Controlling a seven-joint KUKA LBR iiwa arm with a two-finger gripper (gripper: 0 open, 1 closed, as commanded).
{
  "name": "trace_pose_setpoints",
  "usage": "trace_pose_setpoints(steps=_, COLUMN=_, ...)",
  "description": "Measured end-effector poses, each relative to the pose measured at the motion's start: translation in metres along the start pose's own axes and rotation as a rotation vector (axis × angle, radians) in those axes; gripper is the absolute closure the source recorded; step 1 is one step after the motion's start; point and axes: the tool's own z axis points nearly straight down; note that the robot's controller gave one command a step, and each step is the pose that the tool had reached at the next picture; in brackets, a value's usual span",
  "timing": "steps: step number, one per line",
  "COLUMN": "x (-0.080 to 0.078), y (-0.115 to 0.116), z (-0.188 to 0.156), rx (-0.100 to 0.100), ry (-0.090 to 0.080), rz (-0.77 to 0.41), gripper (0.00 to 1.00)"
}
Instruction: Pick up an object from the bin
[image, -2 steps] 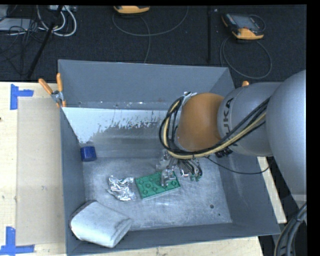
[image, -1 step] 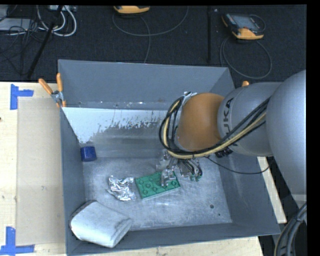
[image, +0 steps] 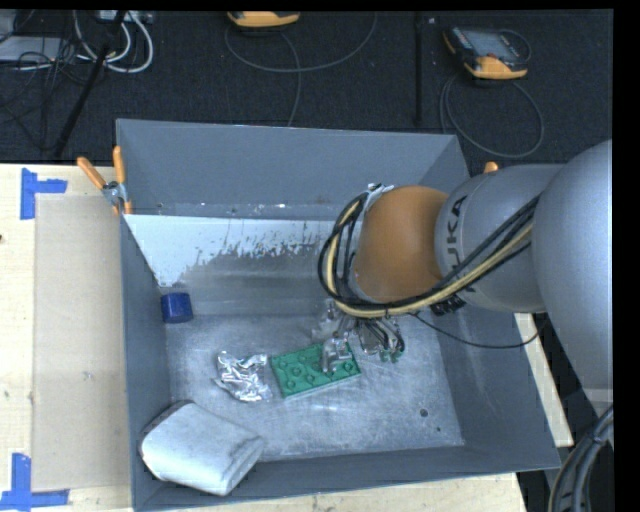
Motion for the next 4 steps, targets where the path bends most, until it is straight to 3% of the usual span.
trace_pose_setpoints(steps=2, x=0.0, y=0.0, z=0.0, rx=0.0, ry=0.0, rz=0.0, gripper=1.0)
trace_pose_setpoints(steps=3, x=0.013, y=-0.056, z=-0.077, rx=-0.005, ry=0.024, rz=-0.074, gripper=1.0)
trace_pose_setpoints(steps=4, x=0.036, y=-0.068, z=-0.14, rx=-0.008, ry=0.026, rz=-0.089, gripper=1.0)
